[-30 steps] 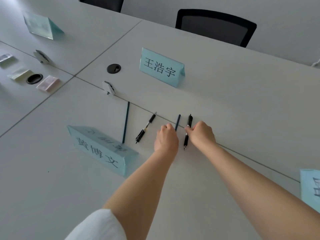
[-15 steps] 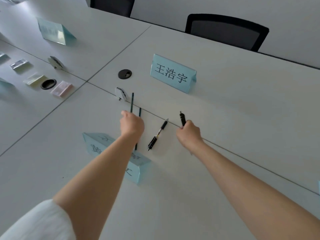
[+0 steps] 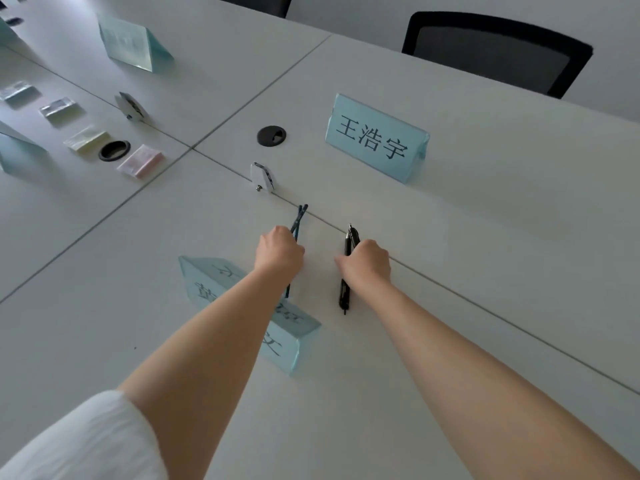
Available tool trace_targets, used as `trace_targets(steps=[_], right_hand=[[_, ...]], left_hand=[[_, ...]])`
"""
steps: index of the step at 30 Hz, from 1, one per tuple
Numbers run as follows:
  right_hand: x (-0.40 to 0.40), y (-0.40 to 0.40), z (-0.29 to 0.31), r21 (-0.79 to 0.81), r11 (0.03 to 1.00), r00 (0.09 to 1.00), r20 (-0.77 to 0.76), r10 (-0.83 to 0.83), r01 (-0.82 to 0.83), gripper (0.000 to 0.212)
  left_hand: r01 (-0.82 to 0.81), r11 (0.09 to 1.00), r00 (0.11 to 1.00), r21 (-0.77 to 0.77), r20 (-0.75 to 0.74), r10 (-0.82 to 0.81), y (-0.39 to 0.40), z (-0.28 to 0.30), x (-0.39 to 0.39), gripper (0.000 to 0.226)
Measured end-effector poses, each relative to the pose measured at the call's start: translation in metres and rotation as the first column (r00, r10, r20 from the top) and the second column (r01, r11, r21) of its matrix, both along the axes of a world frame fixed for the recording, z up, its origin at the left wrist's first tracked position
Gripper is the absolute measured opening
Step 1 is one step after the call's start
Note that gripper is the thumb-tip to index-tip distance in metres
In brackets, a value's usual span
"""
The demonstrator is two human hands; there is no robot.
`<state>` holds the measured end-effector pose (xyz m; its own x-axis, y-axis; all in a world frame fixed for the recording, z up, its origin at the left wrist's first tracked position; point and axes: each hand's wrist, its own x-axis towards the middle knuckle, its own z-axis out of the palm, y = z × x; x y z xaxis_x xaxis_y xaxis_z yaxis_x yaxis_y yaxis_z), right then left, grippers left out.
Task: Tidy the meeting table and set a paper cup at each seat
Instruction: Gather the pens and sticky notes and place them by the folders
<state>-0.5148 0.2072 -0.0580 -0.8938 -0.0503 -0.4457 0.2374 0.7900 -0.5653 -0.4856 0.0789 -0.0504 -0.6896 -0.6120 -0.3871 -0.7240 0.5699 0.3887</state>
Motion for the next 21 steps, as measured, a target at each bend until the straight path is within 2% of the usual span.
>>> trace_targets(steps=[4,7,10,12,15,17,21], right_hand=[[0.007,0.015,0.019,-0.044,0.996,0.996,0.027,-0.081,0.082,0.033],[0.018,0.027,0.044,-0.163,0.982,0.995,0.018,-0.098,0.099,0.037],[0.038,0.037,0.075,-0.237,0.967,0.995,-0.014,-0.097,0.091,0.032],[0.063,0.041,0.097,-0.230,0.971,0.996,-0.050,-0.072,0.059,0.031],[0.113,0.041,0.128,-0.256,0.967,0.997,-0.067,-0.038,0.019,0.029],[0.159,0.038,0.145,-0.280,0.960,0.999,-0.051,-0.008,-0.007,0.024],[0.255,0.022,0.160,-0.272,0.960,0.996,-0.072,0.049,-0.067,0.006]], left_hand=[[0.034,0.998,0.996,0.062,-0.090,-0.028,0.008,0.031,0.001,0.026],[0.085,0.986,0.986,0.141,-0.158,-0.062,0.017,0.066,0.006,0.023],[0.047,0.930,0.969,0.364,-0.243,0.046,0.028,0.100,0.032,0.021],[0.038,0.860,0.952,0.508,-0.281,0.124,0.034,0.119,0.067,0.017],[0.021,0.800,0.928,0.600,-0.309,0.208,0.036,0.136,0.133,0.009],[-0.017,0.728,0.898,0.685,-0.309,0.312,0.031,0.144,0.187,0.017],[-0.121,0.685,0.858,0.718,-0.272,0.436,0.015,0.156,0.300,0.016]])
